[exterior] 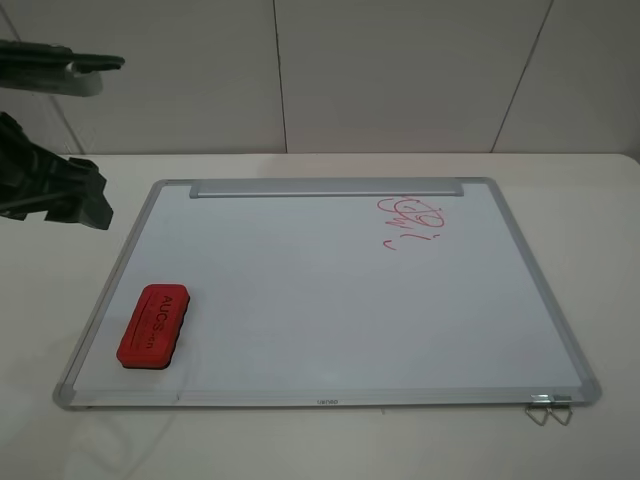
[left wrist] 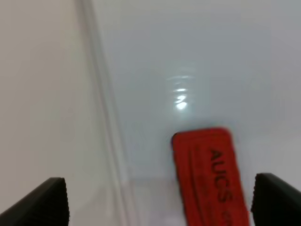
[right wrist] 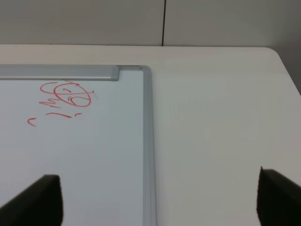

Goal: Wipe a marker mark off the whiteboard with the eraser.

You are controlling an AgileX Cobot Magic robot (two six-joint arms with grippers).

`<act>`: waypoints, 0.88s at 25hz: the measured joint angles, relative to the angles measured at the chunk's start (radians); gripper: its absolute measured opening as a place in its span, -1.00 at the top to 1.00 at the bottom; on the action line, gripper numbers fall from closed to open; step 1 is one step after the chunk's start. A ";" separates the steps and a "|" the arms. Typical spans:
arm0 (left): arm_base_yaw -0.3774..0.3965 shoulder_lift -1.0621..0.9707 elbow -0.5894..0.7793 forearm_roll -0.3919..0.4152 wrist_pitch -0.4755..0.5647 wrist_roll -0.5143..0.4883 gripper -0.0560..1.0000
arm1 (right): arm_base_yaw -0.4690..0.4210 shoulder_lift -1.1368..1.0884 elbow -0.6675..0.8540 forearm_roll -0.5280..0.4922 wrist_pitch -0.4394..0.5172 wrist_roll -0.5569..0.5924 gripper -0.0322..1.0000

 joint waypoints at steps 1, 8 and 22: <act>0.031 -0.033 0.000 0.000 0.033 0.027 -0.57 | 0.000 0.000 0.000 0.000 0.000 0.000 -0.43; 0.219 -0.317 0.004 -0.109 0.160 0.159 -0.57 | 0.000 0.000 0.000 0.000 0.000 0.000 -0.43; 0.241 -0.958 0.031 -0.161 0.327 0.208 -0.57 | 0.000 0.000 0.000 0.000 0.000 0.000 -0.43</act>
